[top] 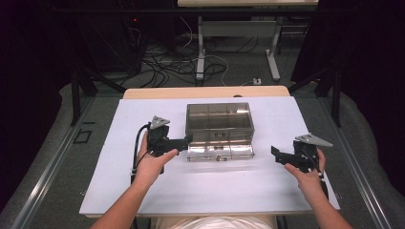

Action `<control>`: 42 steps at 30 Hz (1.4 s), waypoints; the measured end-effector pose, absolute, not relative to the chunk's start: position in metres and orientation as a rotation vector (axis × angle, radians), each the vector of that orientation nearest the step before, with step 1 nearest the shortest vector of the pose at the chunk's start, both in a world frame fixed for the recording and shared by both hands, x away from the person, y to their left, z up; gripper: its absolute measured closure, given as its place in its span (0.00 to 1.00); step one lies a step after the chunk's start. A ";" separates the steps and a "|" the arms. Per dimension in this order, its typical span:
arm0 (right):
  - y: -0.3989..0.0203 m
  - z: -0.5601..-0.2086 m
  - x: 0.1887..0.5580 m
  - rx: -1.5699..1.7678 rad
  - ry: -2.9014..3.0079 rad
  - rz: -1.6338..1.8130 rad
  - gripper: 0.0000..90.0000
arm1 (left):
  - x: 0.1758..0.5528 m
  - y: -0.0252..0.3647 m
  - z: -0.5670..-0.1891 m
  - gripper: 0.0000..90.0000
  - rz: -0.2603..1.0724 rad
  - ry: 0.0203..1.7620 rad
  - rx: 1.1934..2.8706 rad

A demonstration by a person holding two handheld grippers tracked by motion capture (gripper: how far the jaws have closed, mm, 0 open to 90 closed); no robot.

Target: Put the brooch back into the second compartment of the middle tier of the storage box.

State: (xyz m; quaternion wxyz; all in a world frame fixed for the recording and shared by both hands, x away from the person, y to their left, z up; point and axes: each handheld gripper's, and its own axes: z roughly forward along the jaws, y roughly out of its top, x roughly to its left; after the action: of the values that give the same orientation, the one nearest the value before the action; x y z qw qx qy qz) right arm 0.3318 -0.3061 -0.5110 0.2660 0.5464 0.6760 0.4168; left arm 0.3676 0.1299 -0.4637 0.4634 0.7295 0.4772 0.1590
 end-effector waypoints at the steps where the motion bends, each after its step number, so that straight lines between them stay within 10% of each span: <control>1: -0.306 -0.511 0.332 1.476 1.828 1.126 0.09 | 0.367 0.132 -0.464 0.00 0.397 1.173 1.796; 42: -0.304 -0.513 0.333 1.500 1.839 1.137 0.09 | 0.353 0.208 -0.496 0.01 0.537 1.275 1.725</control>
State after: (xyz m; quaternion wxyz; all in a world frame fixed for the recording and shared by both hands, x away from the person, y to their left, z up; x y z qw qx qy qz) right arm 0.3326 -0.3041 -0.5130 0.2525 0.5516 0.6762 0.4180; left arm 0.3530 0.2077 -0.4963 0.4485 0.6973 0.5152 0.2171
